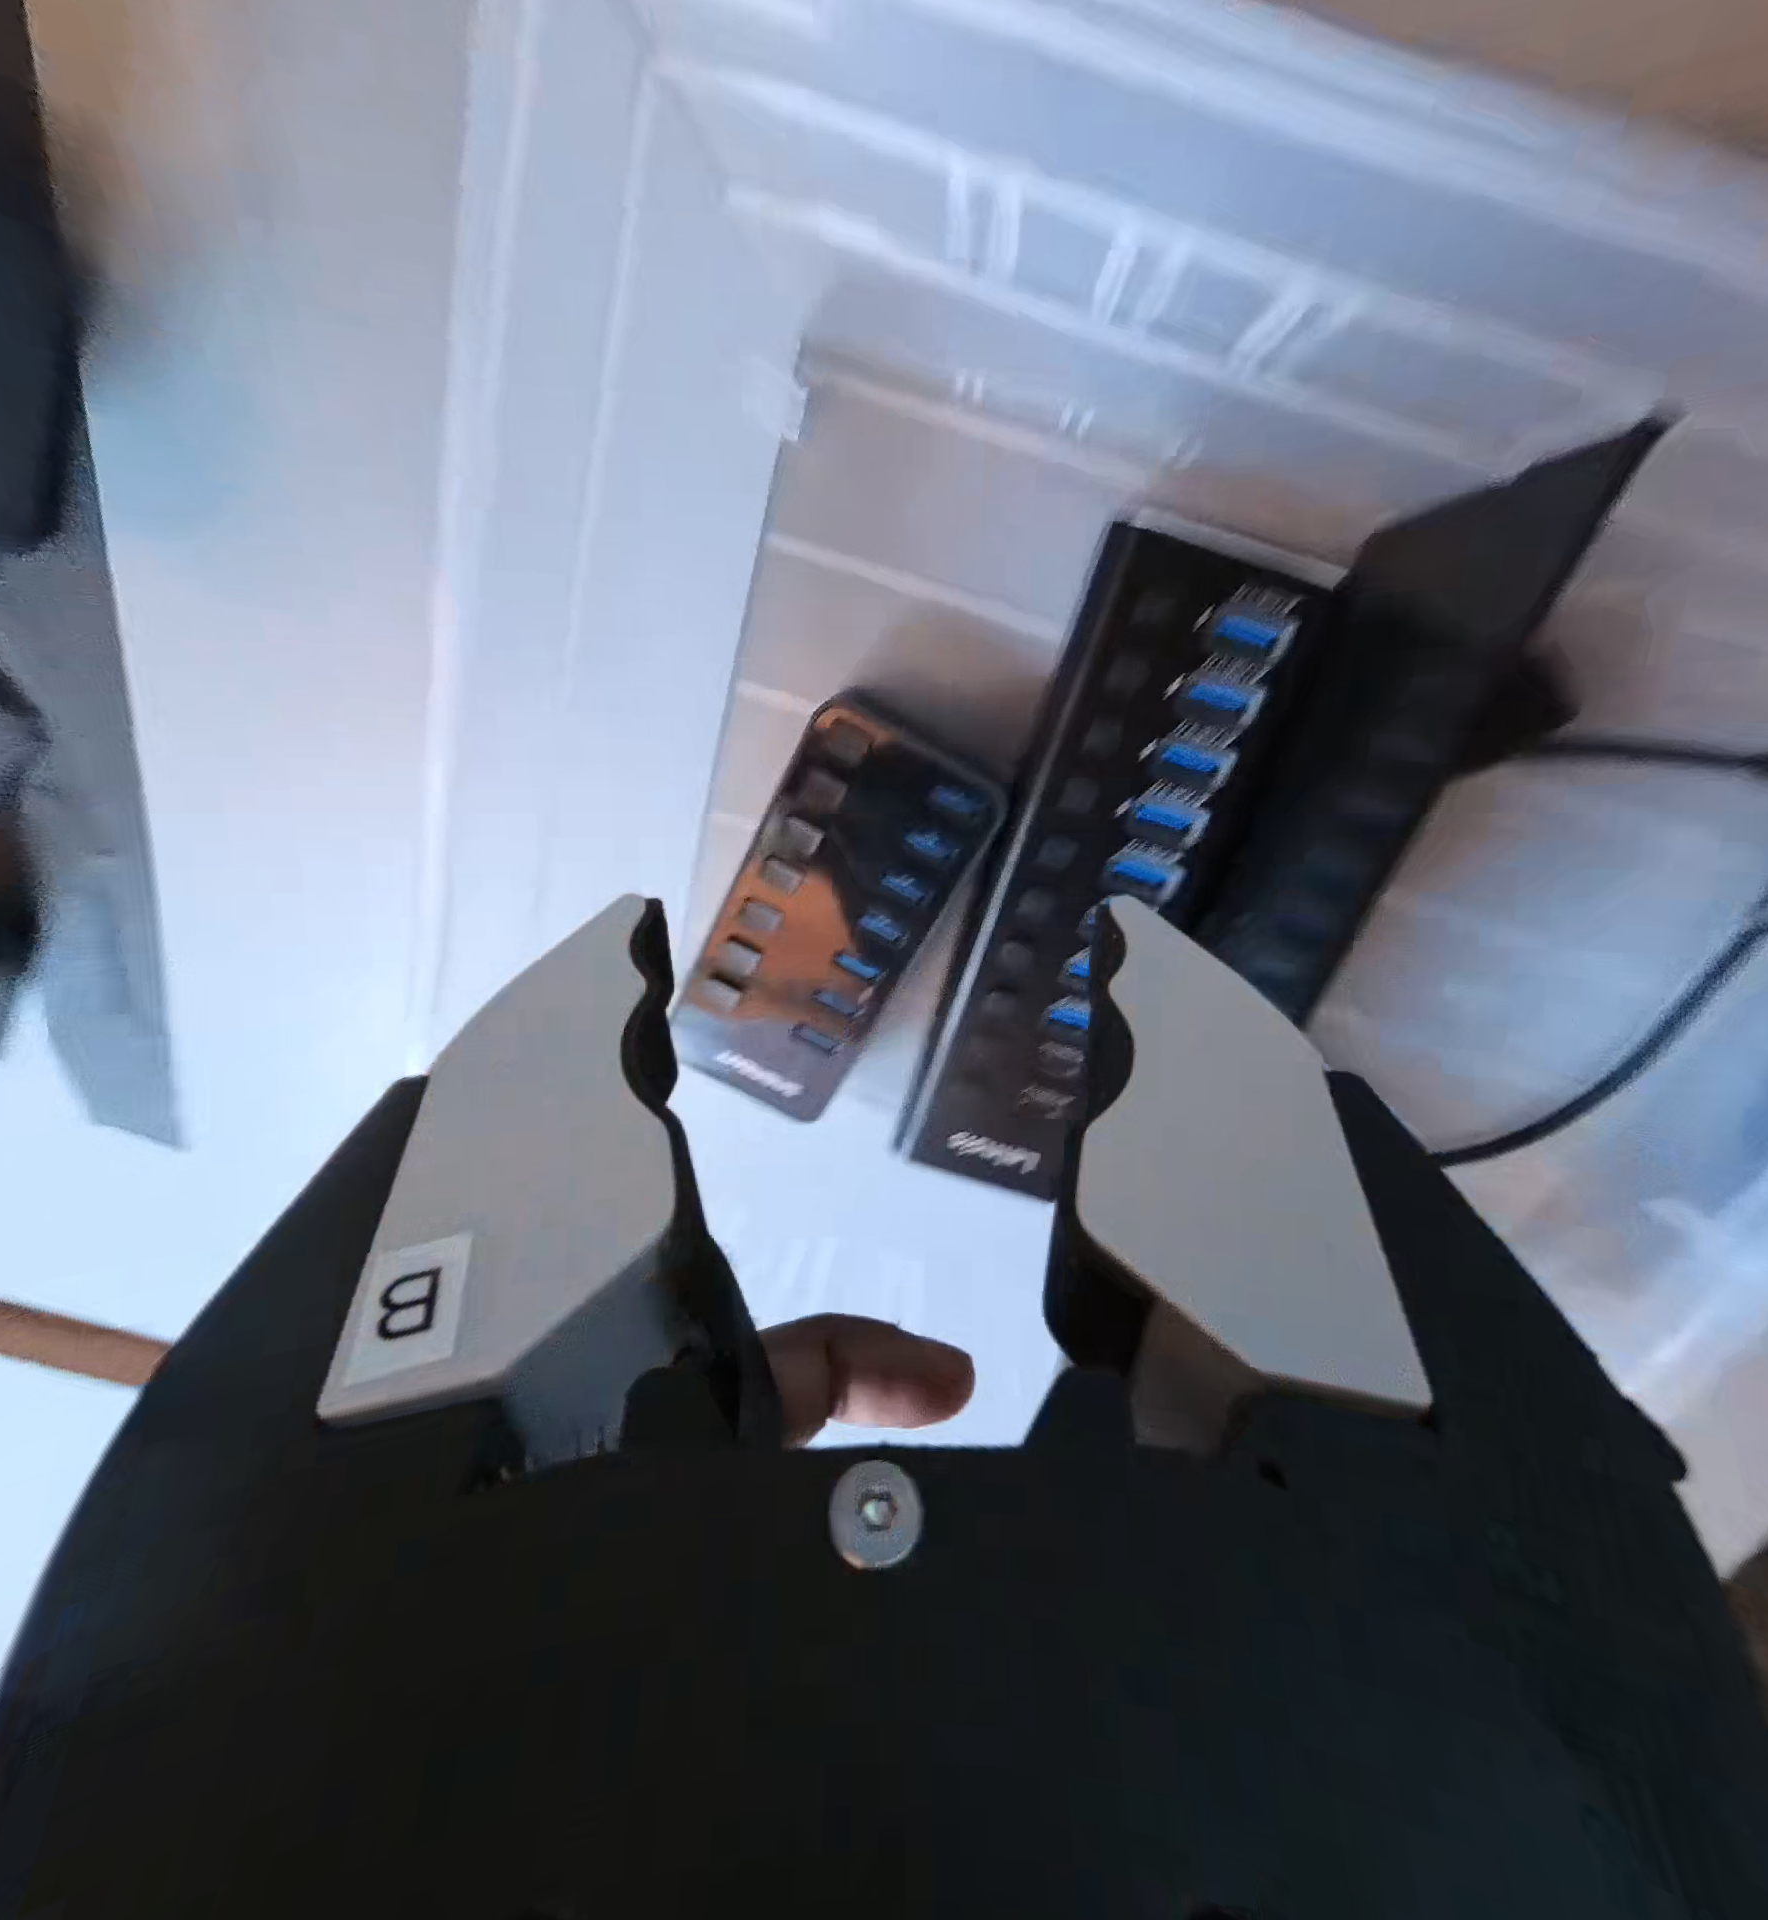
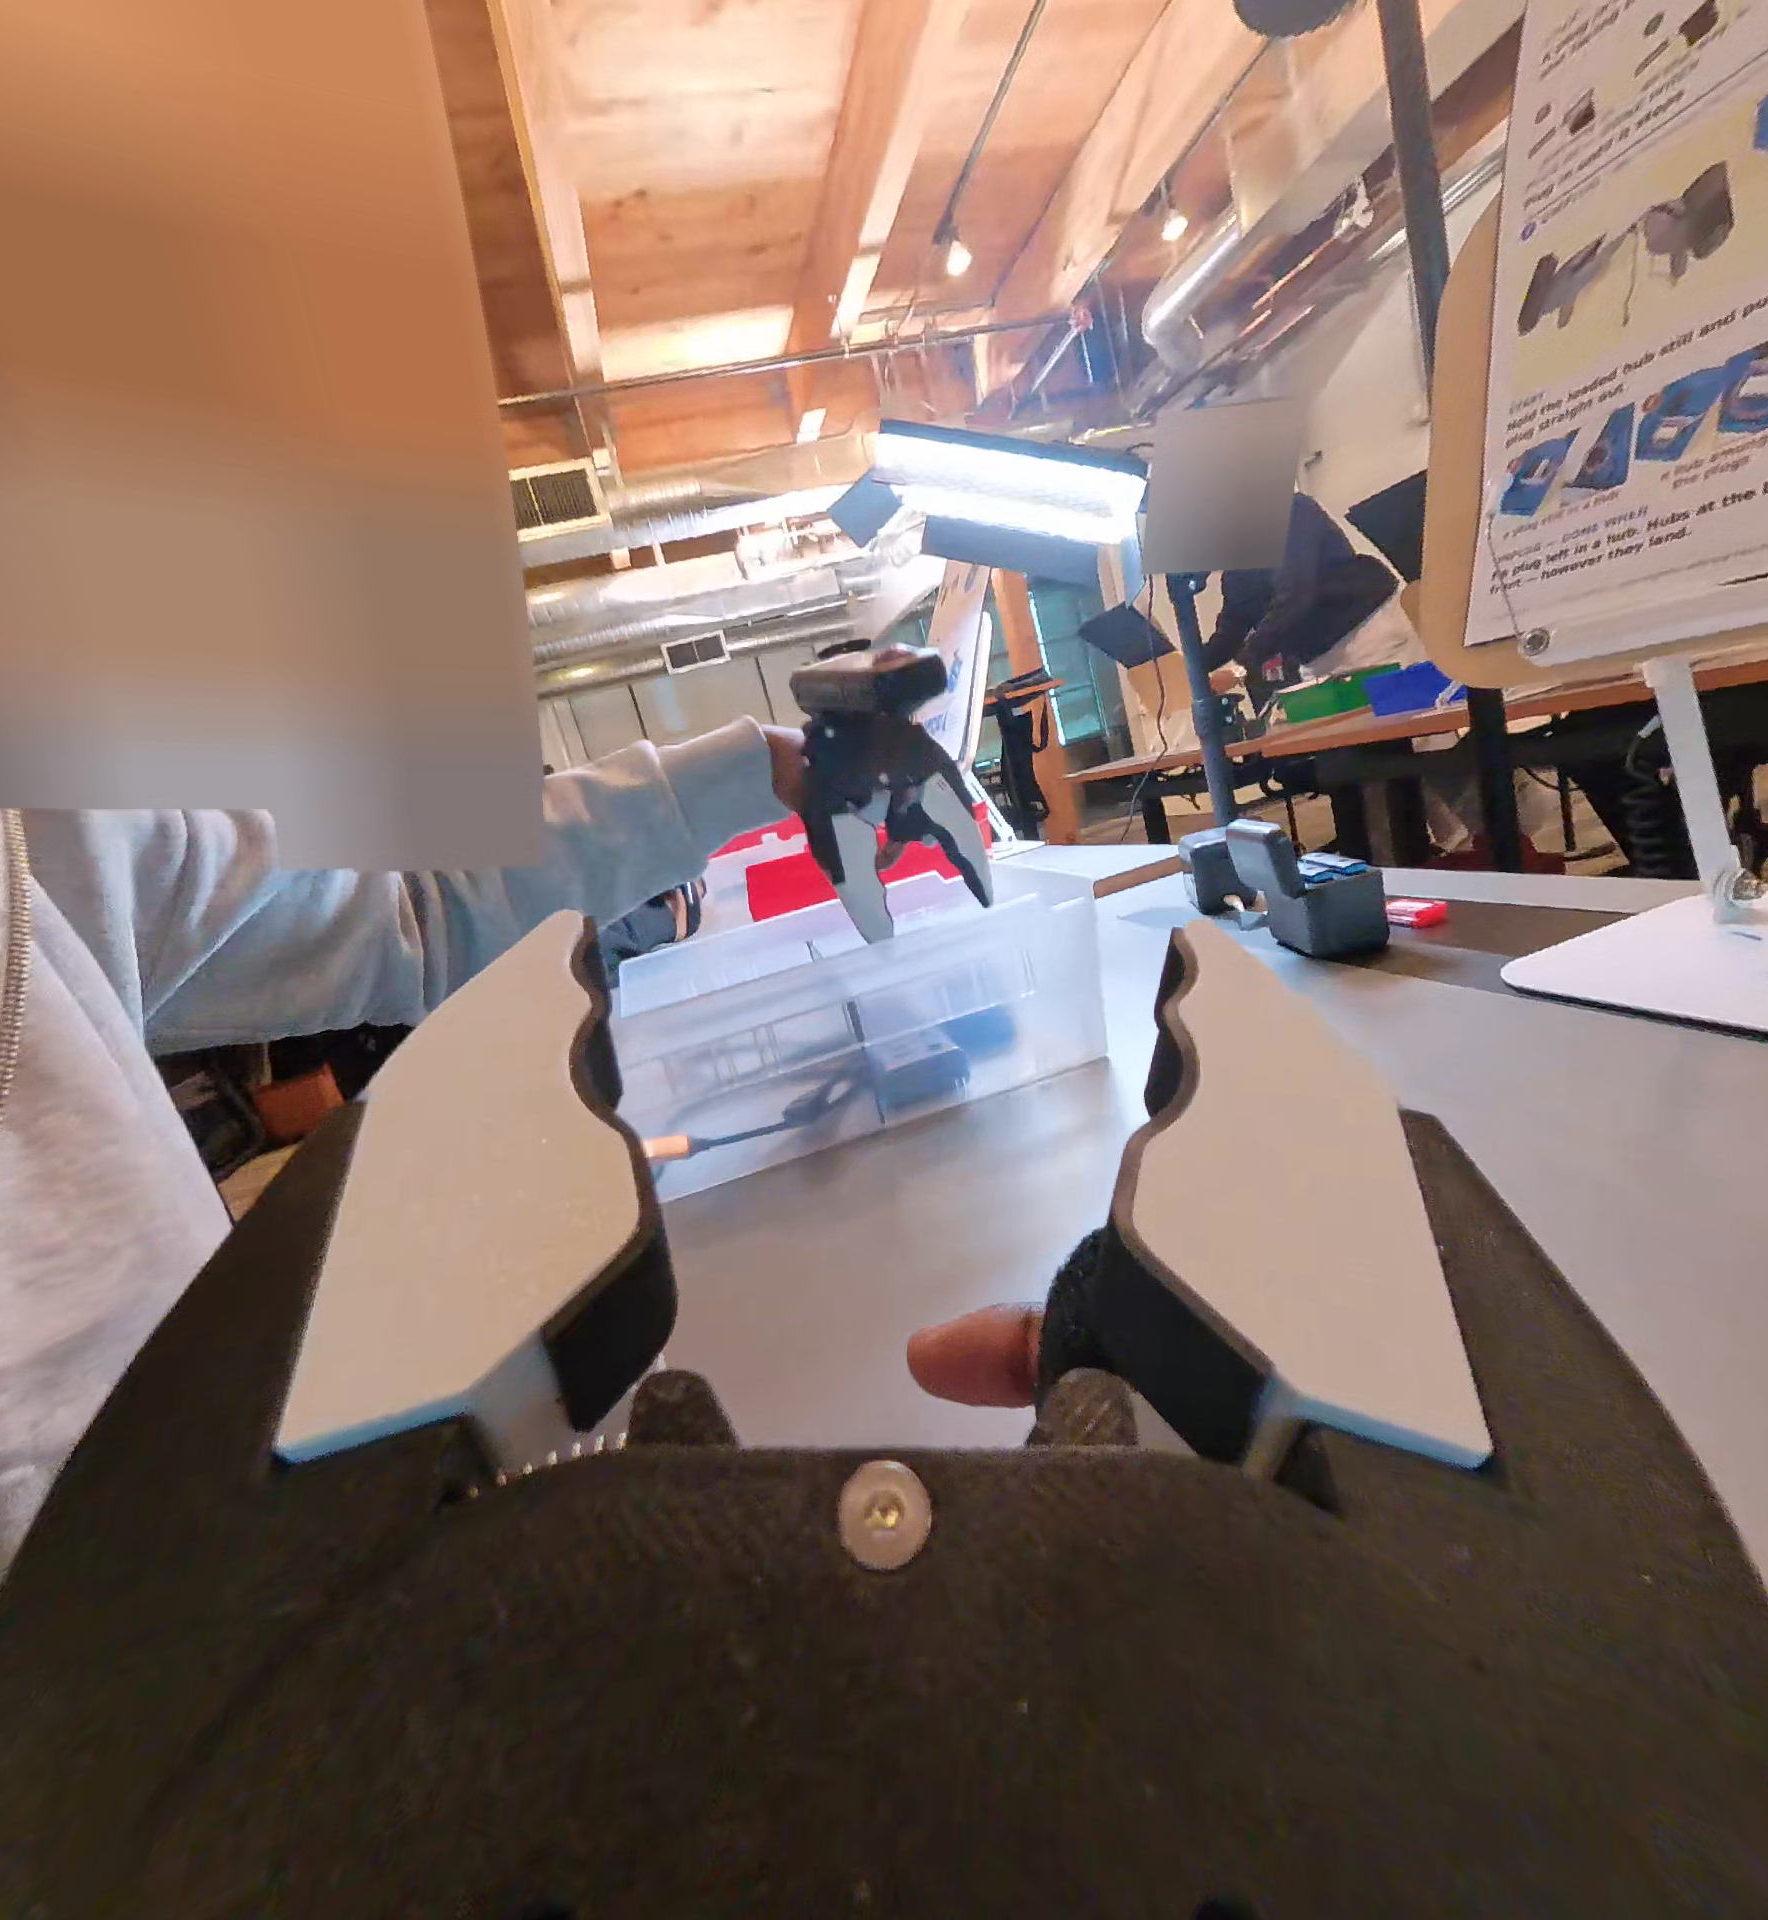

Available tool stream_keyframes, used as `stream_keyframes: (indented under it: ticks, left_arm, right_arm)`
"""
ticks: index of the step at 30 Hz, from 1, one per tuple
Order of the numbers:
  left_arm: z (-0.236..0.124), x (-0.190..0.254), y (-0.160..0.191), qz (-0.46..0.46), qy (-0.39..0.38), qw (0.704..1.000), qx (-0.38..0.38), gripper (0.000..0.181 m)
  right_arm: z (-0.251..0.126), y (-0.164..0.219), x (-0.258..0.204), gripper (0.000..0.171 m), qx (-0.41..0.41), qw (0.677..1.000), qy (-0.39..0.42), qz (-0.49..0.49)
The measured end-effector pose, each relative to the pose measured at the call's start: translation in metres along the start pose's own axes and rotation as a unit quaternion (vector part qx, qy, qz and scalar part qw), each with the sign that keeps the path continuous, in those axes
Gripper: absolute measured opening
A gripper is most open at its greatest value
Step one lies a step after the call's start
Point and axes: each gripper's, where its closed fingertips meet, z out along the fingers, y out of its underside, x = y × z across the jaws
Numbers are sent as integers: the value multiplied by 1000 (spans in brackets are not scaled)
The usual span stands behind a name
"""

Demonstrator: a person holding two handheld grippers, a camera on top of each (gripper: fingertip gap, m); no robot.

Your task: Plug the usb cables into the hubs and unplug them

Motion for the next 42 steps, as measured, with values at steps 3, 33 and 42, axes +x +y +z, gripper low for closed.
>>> stream_keyframes:
  ticks: [3,33,42]
  left_arm:
    - [18,-7,13,76,-22,995,-54,74]
    - [-25,-3,-14,97,-161,974,128,55]
    - [-171,165,-184,-76,-177,747,636,58]
  right_arm:
    - [1,-6,-11,100,1,1000,-13,-23]
    - [1,6,3,84,-31,995,33,-94]
    - [12,37,-28,79,-107,985,-28,-129]
